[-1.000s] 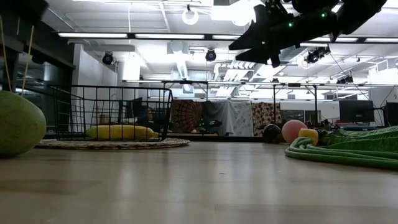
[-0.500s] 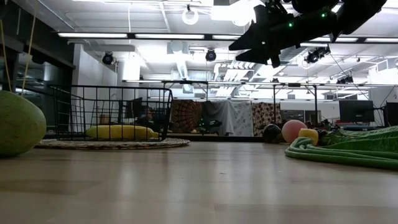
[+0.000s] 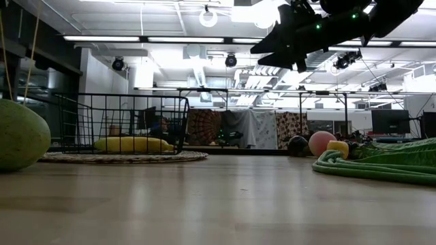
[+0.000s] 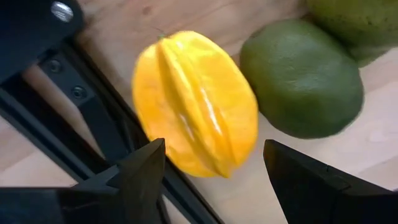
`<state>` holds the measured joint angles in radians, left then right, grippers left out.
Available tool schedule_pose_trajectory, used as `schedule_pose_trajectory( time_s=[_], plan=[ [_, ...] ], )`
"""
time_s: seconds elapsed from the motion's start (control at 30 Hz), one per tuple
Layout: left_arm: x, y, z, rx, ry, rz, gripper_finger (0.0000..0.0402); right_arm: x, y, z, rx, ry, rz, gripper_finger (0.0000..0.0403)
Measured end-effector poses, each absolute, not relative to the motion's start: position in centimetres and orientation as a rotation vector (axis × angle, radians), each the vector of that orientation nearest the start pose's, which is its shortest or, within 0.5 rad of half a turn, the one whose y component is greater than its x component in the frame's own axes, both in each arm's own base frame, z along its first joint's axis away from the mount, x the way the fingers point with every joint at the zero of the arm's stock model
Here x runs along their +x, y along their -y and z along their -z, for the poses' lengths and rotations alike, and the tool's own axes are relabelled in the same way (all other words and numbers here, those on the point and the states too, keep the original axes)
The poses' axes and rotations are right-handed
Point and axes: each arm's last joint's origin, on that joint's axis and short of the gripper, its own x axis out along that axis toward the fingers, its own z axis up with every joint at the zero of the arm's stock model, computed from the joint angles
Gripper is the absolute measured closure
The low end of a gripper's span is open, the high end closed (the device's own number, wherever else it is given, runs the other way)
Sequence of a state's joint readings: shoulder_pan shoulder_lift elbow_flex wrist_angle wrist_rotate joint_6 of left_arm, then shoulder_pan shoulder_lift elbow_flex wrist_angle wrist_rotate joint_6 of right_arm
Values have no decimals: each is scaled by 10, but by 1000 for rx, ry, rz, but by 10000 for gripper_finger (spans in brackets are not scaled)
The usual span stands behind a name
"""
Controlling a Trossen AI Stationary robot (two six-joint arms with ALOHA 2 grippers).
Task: Build produce basket
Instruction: Put the yellow starfruit into the wire basket
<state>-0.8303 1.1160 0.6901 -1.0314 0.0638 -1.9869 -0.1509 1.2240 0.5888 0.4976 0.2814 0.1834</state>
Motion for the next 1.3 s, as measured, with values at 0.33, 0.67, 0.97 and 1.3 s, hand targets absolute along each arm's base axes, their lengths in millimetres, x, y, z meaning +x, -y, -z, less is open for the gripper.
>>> schedule_pose_trajectory(
  time_s=[0.33,0.67,0.97,1.3],
  plan=[
    [107,118,-197,-968,-1376,-846,200,254,47,-241,180,-103,444,169],
    [106,115,-197,-951,-1349,-869,291,253,47,-241,176,-101,469,169],
    [107,117,-195,-940,-1335,-868,288,253,48,-241,186,-98,483,169],
    [106,125,-188,-900,-1413,-873,228,253,48,-241,182,-99,489,169]
  ],
)
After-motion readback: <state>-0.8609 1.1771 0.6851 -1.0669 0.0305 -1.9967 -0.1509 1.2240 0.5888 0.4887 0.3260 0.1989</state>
